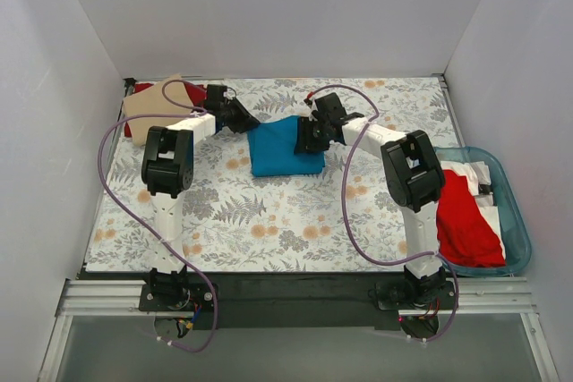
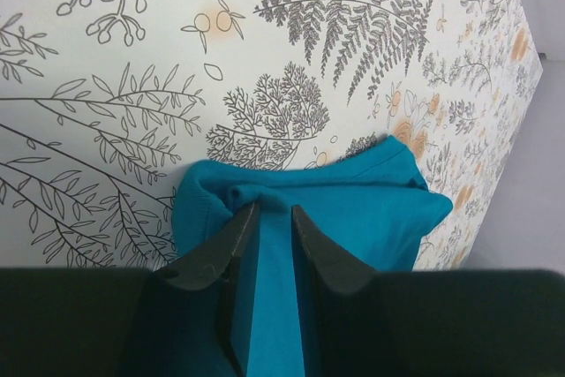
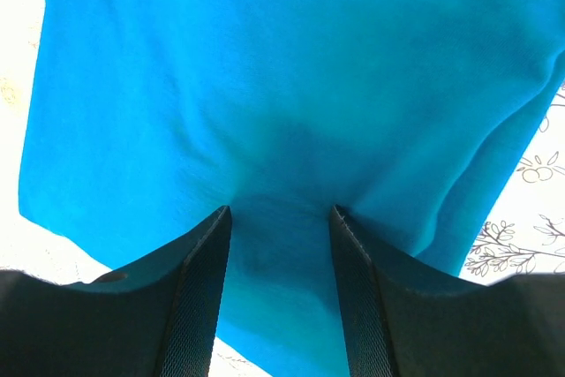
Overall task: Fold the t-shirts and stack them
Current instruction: Fold the tshirt, then neatly place the folded tshirt to the corner
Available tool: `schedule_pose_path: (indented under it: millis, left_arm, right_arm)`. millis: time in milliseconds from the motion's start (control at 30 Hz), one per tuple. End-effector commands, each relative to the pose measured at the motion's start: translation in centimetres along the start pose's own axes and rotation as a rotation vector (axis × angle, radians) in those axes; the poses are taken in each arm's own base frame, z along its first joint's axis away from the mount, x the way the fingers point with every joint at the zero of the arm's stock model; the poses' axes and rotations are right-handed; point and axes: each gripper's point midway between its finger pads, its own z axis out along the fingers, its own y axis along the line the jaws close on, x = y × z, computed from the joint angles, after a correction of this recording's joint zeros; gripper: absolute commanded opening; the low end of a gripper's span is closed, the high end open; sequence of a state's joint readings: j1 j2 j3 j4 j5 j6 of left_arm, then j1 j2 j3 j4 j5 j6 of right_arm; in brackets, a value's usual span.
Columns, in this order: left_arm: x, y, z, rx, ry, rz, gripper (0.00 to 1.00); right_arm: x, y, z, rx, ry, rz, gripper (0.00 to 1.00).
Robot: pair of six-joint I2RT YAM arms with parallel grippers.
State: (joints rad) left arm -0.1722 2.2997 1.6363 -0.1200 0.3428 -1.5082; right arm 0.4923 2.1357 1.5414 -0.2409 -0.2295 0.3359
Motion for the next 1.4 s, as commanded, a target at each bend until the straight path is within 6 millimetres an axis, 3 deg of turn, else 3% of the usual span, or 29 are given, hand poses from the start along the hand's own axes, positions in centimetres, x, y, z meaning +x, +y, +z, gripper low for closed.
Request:
schedule_pose_path:
  millis: [0, 33, 67, 200, 300, 433, 500, 633, 833, 933, 1167, 1300, 1367]
  left_arm:
    - [-3.1, -2.7, -2.2, 0.044, -0.067, 0.032, 0.21]
    - [-3.4, -3.2, -2.8, 0.055, -0.076, 0.041, 0.22]
    - [-4.2, -4.5, -4.2, 0.078, -0.098, 0.063, 0.30]
    - [-4.5, -4.4, -7.8, 0.001, -0.139, 0.082, 0.46]
    - [-3.3, -2.3, -9.7, -0.094, -0.136, 0.082, 0.62]
    - [-0.7, -0.1, -10.5, -0.156, -0.049, 0.106, 0.71]
    - [0.5, 0.3, -10.6, -0.152, 0.008, 0.130, 0.73]
    - [2.3, 1.3, -10.5, -0.165, 0.108, 0.158, 0.75]
    - [0.6, 0.6, -12.7, -0.148, 0.010, 0.125, 0.71]
    - [1.2, 0.0, -13.0, -0.108, 0.035, 0.109, 0.69]
    - [3.9, 0.7, -11.7, -0.035, 0.163, 0.164, 0.72]
    - [5.2, 0.6, -10.3, -0.034, 0.220, 0.222, 0.73]
    - [5.7, 1.5, -9.4, -0.058, 0.234, 0.232, 0.73]
  right_arm:
    - [3.5, -1.7, -0.3, 0.072, 0.095, 0.003, 0.55]
    - [3.2, -1.7, -0.4, 0.070, 0.087, -0.001, 0.55]
    - [2.9, -1.3, -0.6, 0.061, 0.081, -0.007, 0.56]
    - [1.8, -0.3, -1.3, 0.026, 0.057, -0.019, 0.56]
    - [0.7, 0.8, -2.2, -0.009, 0.036, -0.025, 0.59]
    - [-1.1, 1.8, -3.5, -0.042, -0.004, -0.021, 0.60]
    - [-2.2, 2.2, -4.4, -0.051, -0.028, -0.023, 0.63]
    - [-4.0, 1.2, -5.4, -0.038, -0.063, 0.001, 0.66]
    - [-5.5, 2.2, -6.0, -0.089, -0.086, -0.009, 0.66]
    - [-5.5, 2.1, -5.3, -0.088, -0.073, -0.001, 0.66]
    - [-4.8, 0.7, -4.8, -0.035, -0.062, 0.001, 0.66]
    - [-4.0, 0.4, -4.8, -0.029, -0.047, 0.005, 0.66]
    - [-3.9, 0.3, -5.0, -0.024, -0.049, 0.003, 0.66]
